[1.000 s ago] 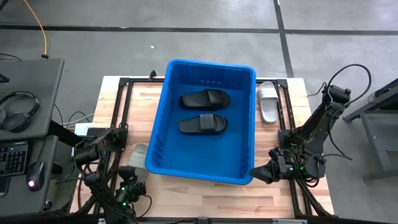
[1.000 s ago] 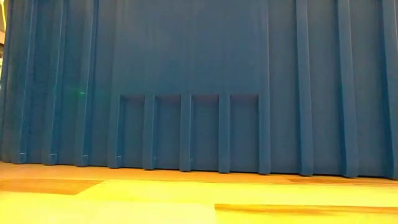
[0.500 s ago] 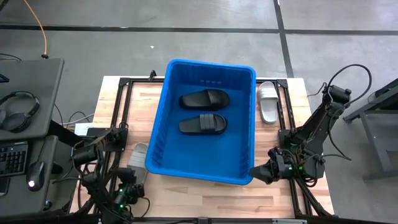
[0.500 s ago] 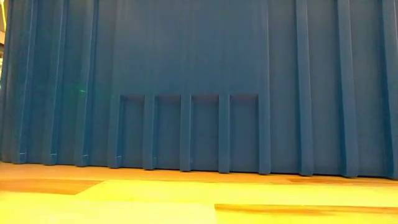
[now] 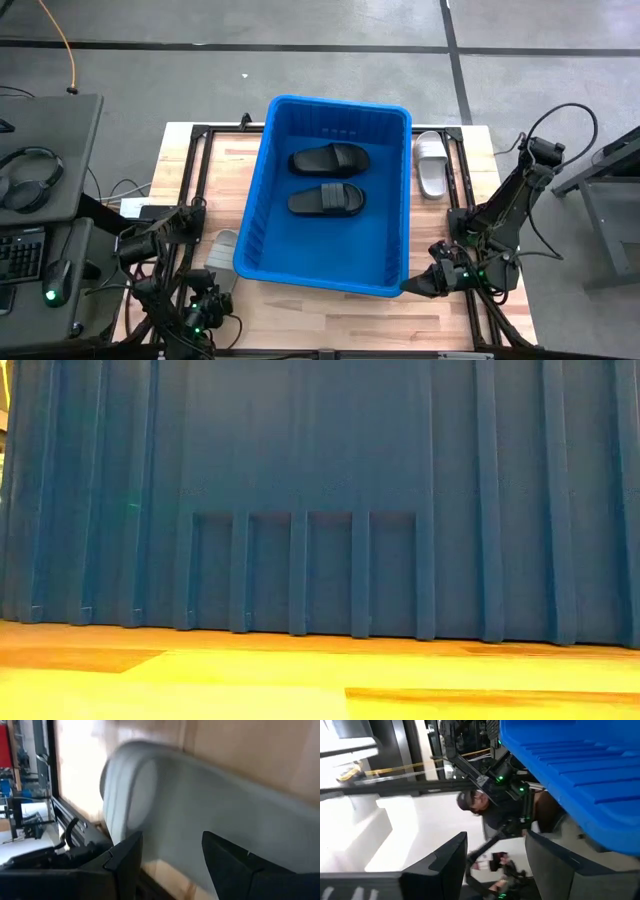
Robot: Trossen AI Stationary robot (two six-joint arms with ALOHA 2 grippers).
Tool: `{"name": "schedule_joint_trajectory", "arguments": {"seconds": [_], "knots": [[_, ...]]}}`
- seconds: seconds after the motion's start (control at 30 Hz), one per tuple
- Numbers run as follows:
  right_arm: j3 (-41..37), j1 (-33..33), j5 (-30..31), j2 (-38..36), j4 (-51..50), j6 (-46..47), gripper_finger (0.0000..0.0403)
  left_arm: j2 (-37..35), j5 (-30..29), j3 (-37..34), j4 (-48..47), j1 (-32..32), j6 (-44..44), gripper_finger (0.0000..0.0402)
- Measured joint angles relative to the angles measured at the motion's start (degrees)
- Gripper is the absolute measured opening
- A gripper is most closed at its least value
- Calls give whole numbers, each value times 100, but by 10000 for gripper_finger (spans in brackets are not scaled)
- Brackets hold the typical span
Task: Pick and place slides into bin
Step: Put the gray slide into the blue container
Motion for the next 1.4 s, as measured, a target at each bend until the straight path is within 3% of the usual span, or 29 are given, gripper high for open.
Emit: {"name": "schedule_joint_trajectory", "arguments": {"seconds": [0.23,0.5,0.73,1.03,1.4], "knots": [[0,0,-198,2,-126,-316,193,0,559,0,42,0,388,163],[0,0,-778,2,-176,-824,193,0,-243,-11,1,8,1038,137],[0,2,-1322,2,-352,-1089,193,-6,-127,172,2,270,1859,135],[0,4,-1529,2,-699,-1060,193,-258,-595,483,-12,397,461,150],[-2,5,-1980,2,-1042,-1057,193,-461,-362,440,0,303,262,184]]}}
